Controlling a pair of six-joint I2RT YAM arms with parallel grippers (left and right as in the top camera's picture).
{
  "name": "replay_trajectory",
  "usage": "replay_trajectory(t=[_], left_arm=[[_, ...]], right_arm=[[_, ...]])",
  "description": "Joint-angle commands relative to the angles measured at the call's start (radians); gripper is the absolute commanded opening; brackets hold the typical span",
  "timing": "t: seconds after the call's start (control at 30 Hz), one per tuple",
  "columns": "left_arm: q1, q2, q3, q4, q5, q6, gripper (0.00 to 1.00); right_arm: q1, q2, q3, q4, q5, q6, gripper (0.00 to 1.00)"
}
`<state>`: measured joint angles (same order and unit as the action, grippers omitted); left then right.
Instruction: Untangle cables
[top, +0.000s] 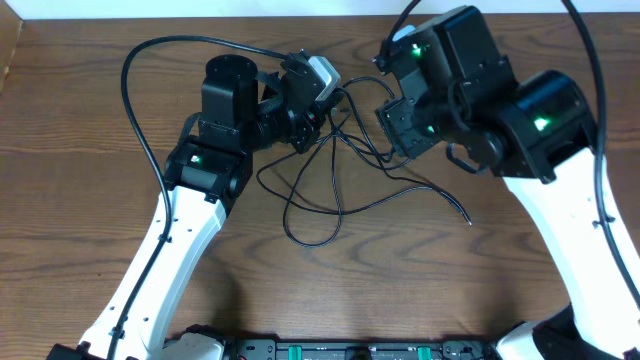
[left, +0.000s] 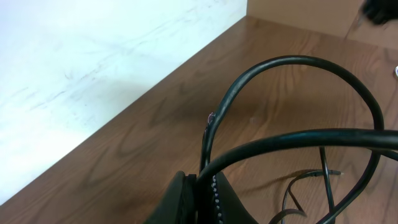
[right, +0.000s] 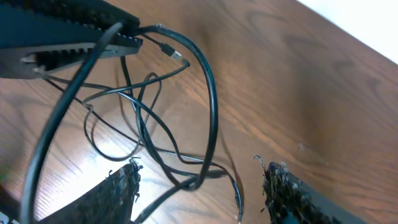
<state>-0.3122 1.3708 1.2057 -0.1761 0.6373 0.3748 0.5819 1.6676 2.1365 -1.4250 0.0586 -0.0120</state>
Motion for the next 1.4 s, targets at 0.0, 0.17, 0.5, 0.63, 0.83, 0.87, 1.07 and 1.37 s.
replay_trajectory(t=[0.0, 0.17, 0.5, 0.63, 0.83, 0.87, 1.07, 1.37], left_arm=[[-0.001, -0.008, 0.003, 0.006, 0.008, 0.013, 0.07], [-0.001, -0.019, 0.003, 0.006, 0.008, 0.013, 0.07], [-0.001, -0.047, 0.003, 0.000, 0.009, 0.013, 0.08], [0.000, -0.049, 0.003, -0.010, 0.006, 0.011, 0.31], [0.000, -0.049, 0.003, -0.061, 0.006, 0.009, 0.98], [0.000, -0.049, 0.003, -0.073, 0.006, 0.009, 0.98], [0.000, -0.049, 0.003, -0.129, 0.005, 0.010, 0.98], [0.000, -0.048, 0.003, -0.158, 0.006, -0.008, 0.98]], right_arm=[[0.003, 0.047, 0.002, -0.002, -0.005, -0.012, 0.63], [-0.005, 0.090, 0.002, 0.008, 0.021, -0.013, 0.62], [-0.048, 0.147, 0.002, 0.026, 0.090, -0.006, 0.01], [-0.106, 0.112, 0.003, 0.035, 0.157, 0.064, 0.01], [-0.239, 0.018, 0.003, 0.057, 0.158, 0.078, 0.01], [-0.259, -0.001, 0.003, 0.060, 0.161, 0.078, 0.01], [-0.393, -0.155, 0.003, 0.090, 0.161, 0.078, 0.01], [-0.415, -0.270, 0.003, 0.122, -0.015, 0.087, 0.01]])
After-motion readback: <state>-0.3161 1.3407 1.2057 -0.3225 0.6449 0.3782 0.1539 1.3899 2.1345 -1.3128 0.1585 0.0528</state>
